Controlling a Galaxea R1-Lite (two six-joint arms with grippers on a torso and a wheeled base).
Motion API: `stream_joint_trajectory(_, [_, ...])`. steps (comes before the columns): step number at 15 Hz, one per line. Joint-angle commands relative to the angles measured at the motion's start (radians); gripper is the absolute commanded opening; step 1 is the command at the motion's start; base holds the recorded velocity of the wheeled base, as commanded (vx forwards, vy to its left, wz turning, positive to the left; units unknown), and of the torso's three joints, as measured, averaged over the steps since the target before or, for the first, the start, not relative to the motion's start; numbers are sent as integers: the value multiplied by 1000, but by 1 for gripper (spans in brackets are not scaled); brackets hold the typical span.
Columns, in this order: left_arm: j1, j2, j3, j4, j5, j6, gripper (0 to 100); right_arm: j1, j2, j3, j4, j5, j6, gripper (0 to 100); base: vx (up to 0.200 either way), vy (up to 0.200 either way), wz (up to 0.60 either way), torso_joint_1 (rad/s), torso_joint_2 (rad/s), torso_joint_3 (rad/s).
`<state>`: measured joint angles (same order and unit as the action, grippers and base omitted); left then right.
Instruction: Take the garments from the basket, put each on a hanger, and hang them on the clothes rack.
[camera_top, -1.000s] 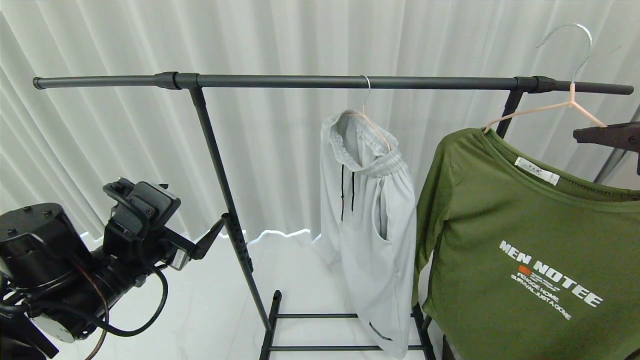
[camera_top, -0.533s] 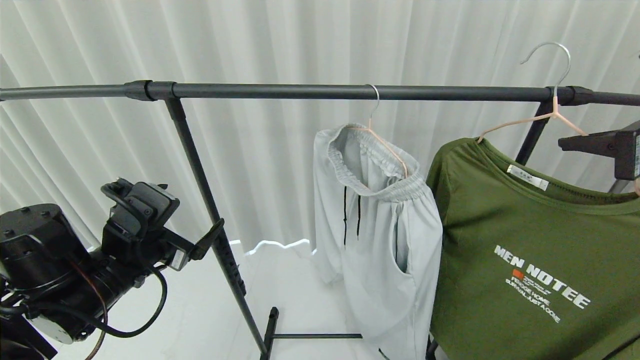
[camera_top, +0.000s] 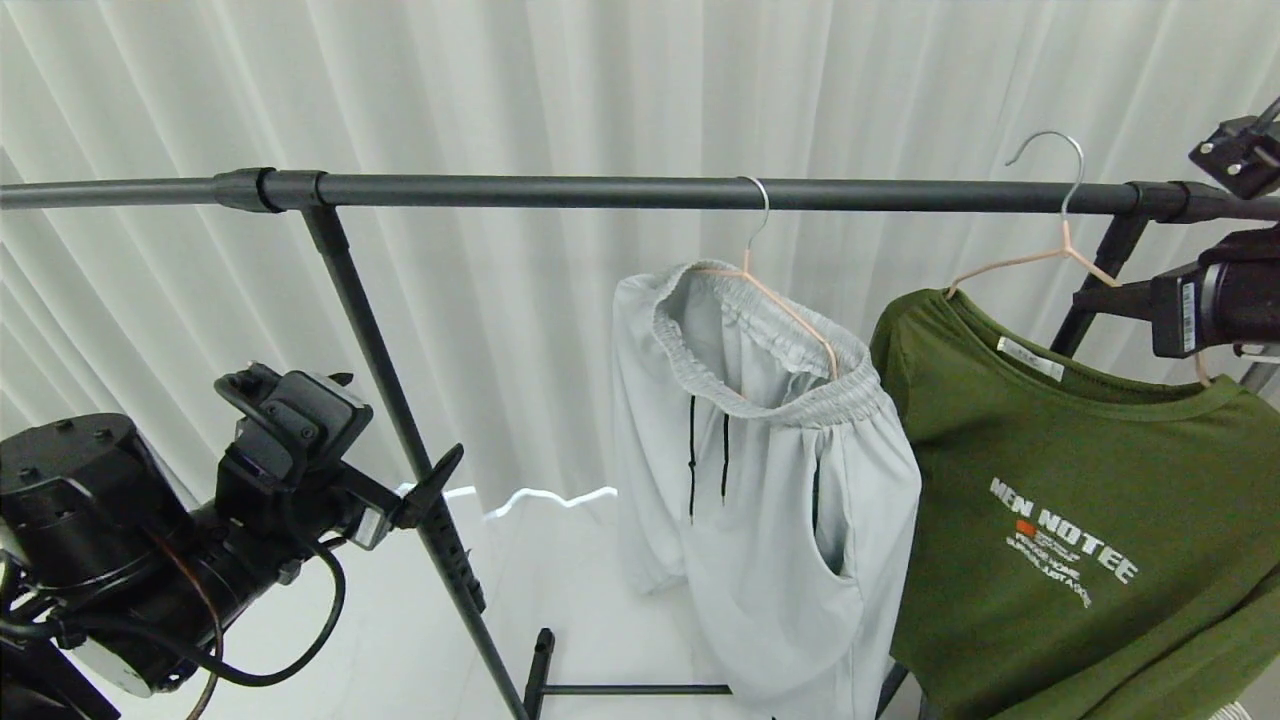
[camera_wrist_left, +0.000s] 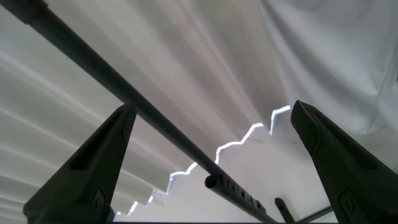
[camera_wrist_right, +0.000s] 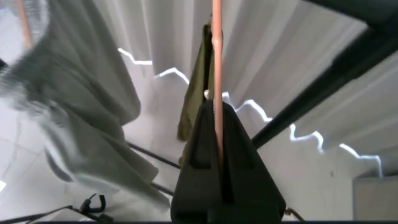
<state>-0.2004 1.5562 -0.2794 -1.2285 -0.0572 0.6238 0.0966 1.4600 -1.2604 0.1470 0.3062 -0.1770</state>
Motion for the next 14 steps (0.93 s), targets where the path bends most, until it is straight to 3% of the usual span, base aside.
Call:
stream_joint_trajectory(1, [-7, -2, 0, 0, 0, 1, 100, -18, 57, -2, -38, 1, 1, 0, 0, 0, 0, 0, 0, 0])
stream_joint_trajectory(12, [-17, -4, 0, 0, 0, -1, 100, -31, 102, -14, -43, 1, 4, 0, 0, 0, 0, 0, 0, 0])
stream_joint_trajectory(13, [-17, -2, 0, 0, 0, -1, 100, -31, 100, -13, -49, 1, 5, 100, 0, 0, 0, 0, 0, 0])
stream_joint_trajectory(14, [-17, -2, 6, 0, 0, -1, 100, -29, 99, -11, -53, 1, 7, 100, 0, 0, 0, 0, 0, 0])
